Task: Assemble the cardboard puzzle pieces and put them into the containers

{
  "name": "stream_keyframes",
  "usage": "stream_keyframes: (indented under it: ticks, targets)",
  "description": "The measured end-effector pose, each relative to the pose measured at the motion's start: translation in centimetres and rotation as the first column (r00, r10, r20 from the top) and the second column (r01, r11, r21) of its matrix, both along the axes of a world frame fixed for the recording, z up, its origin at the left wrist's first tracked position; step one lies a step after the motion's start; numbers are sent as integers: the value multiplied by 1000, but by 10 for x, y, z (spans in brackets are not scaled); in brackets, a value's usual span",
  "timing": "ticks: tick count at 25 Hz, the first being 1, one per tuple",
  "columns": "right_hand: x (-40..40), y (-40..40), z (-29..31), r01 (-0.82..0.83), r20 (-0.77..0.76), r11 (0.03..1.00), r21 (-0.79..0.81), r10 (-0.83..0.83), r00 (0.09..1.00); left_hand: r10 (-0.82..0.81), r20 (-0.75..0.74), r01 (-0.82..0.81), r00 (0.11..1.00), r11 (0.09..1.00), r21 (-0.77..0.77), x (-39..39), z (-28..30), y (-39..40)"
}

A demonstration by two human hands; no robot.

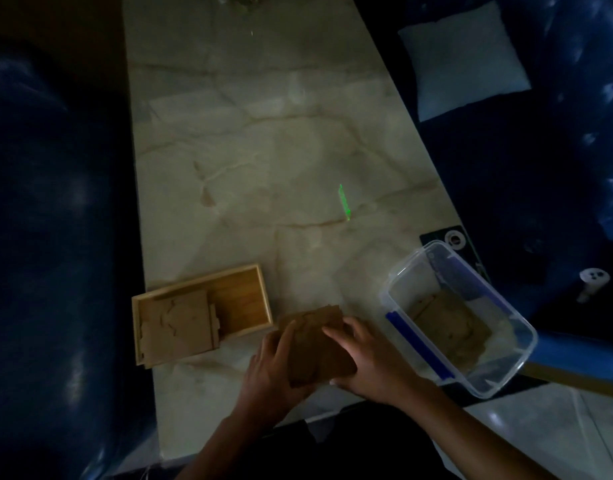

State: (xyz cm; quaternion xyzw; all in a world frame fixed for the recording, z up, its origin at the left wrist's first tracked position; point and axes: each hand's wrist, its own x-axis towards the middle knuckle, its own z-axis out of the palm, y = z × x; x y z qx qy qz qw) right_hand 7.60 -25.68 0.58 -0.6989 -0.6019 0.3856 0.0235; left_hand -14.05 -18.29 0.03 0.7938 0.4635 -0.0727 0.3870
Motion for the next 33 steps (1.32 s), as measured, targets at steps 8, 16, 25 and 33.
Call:
stream_keyframes:
  ticks: [8, 16, 25, 33]
  targets:
    - [-20, -9, -22, -42, 218, 998, 54, 29, 976, 89, -72, -78, 993, 986, 146, 13, -28, -26]
    - [-20, 1, -33, -71, 261, 997, -40, 79, 962, 109, -180, -87, 978, 988, 125, 28, -35, -40]
    - [-20, 8, -45, -111, 311, 990, -82, 131, 941, 164, -247, -133, 955, 982, 138, 31, -38, -46]
    - [-12, 12, -47, -154, 258, 985, -76, 169, 951, 97, -273, -56, 957, 986, 155, 28, -44, -37]
